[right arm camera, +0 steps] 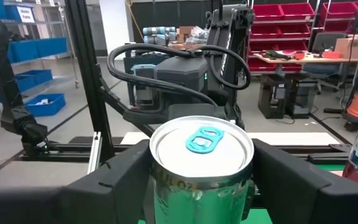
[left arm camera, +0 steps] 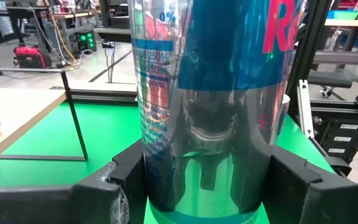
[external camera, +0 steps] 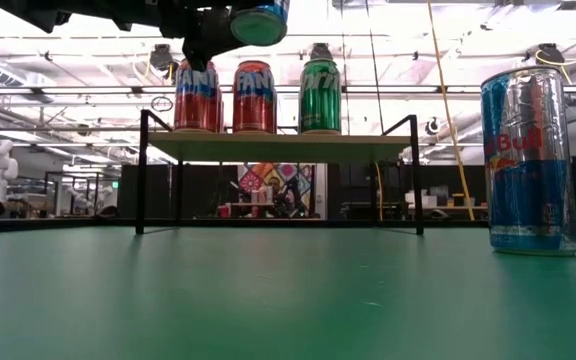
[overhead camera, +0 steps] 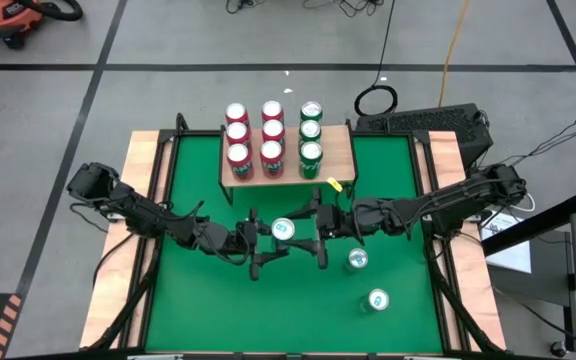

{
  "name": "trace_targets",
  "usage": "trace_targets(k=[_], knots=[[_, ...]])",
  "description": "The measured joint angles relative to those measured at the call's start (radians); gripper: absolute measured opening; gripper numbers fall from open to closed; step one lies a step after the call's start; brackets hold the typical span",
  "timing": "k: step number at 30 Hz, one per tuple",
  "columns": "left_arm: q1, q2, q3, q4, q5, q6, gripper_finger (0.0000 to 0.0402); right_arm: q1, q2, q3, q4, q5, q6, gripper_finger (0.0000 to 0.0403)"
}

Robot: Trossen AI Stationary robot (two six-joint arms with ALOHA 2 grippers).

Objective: Place canned beverage on shelf
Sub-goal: Put the blue soda can on the shelf

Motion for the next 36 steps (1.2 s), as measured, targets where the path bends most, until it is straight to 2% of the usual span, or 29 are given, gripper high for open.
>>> trace_targets(k=[7, 12, 18, 25, 29, 36], knots=[[0.001, -0.003, 0.000, 0.052, -0.016, -0.002, 0.0224, 0.000, 0.015, -0.001, -0.022, 0.021, -0.039, 0.0292], [0.001, -0.002, 0.000, 0.060, -0.028, -0.002, 0.0224, -0.007, 0.028, 0.000, 0.047, 0.033, -0.067, 0.0300], [0.001, -0.002, 0.000, 0.054, -0.054, -0.001, 0.0224, -0.017, 0.034, 0.000, 0.076, 0.029, -0.056, 0.0282], [0.001, -0.002, 0.000, 0.053, -0.061, 0.001, 0.0227, -0.025, 0.034, 0.000, 0.069, 0.026, -0.054, 0.0235], [0.000, -0.002, 0.000, 0.055, -0.070, -0.001, 0.0258, -0.025, 0.034, 0.000, 0.065, 0.023, -0.068, 0.0229], [-0.002, -0.002, 0.000, 0.060, -0.077, -0.030, 0.0355, -0.031, -0.005, -0.001, -0.059, 0.027, -0.087, 0.0233]])
